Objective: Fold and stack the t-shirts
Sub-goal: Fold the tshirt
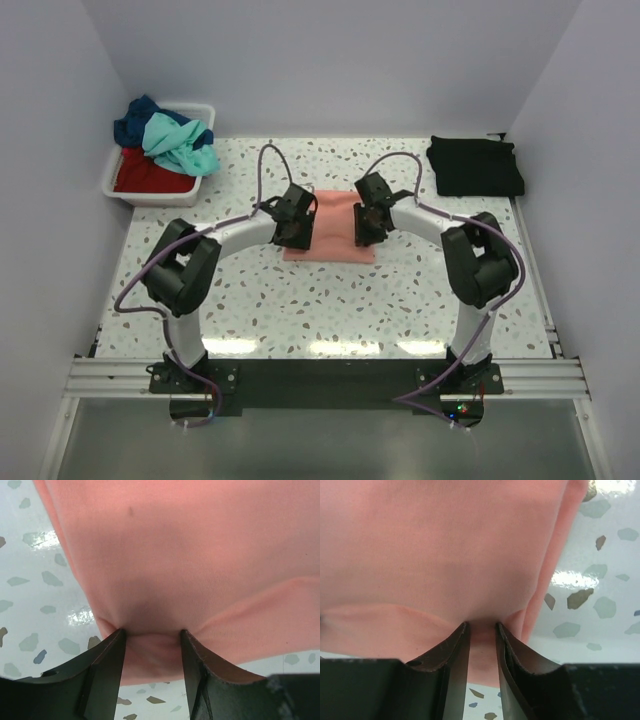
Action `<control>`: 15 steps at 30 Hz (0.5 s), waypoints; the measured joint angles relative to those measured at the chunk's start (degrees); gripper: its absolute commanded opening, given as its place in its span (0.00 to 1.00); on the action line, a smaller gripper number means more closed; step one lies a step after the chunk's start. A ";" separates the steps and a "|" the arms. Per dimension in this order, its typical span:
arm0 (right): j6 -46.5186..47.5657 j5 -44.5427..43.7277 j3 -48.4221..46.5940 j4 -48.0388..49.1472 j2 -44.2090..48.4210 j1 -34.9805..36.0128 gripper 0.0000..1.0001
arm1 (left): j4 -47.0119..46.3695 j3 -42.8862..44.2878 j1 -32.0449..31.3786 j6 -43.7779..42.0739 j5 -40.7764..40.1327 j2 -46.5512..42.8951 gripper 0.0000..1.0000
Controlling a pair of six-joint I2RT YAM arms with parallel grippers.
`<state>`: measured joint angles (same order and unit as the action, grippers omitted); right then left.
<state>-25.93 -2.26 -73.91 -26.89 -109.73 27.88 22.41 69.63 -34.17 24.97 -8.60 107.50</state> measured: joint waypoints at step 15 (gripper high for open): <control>0.09 -5.57 -9.11 -5.18 6.86 0.35 0.33 | 1.81 4.70 0.26 0.98 -6.71 -7.23 0.57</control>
<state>-25.85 -7.84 -83.02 -32.08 -102.87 28.23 24.23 74.32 -33.91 25.96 -15.31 100.27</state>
